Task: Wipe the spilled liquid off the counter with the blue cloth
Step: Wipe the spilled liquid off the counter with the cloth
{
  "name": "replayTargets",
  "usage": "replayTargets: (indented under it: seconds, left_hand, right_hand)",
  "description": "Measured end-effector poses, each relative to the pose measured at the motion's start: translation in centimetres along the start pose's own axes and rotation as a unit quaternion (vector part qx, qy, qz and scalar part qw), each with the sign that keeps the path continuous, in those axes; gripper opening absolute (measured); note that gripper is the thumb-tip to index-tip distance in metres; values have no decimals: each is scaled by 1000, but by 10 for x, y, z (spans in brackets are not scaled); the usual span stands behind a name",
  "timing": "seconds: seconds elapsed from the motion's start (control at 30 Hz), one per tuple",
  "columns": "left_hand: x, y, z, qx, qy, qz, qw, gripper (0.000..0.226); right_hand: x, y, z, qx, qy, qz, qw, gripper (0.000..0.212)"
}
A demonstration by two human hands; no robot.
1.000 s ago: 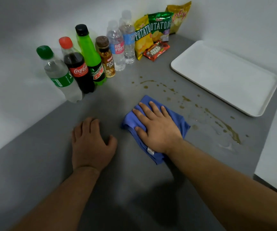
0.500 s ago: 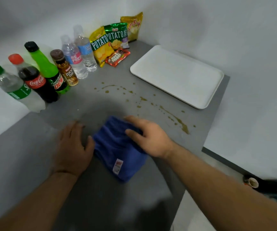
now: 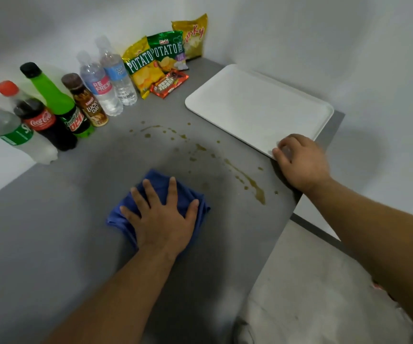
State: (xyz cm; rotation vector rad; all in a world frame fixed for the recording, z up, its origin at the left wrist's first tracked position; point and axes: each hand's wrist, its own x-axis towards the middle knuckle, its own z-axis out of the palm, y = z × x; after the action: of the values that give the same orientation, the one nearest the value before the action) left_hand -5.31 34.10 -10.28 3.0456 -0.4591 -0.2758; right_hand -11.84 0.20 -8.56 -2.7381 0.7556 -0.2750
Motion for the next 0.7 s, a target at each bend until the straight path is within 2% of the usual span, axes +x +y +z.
replayTargets:
  seconds: [0.2, 0.4, 0.57, 0.7]
  left_hand:
    - [20, 26, 1, 9, 7, 16, 1000, 90]
    - [20, 61, 1, 11, 14, 72, 997, 83]
    - [-19, 30, 12, 16, 51, 184, 981, 77]
    - [-1, 15, 9, 26, 44, 189, 981, 79]
  right_hand:
    - [8, 8, 19, -11, 18, -15, 1000, 52]
    - [7, 11, 19, 12, 39, -16, 999, 42]
    - [8, 17, 17, 56, 37, -28, 997, 36]
    - [14, 19, 16, 31, 24, -38, 998, 37]
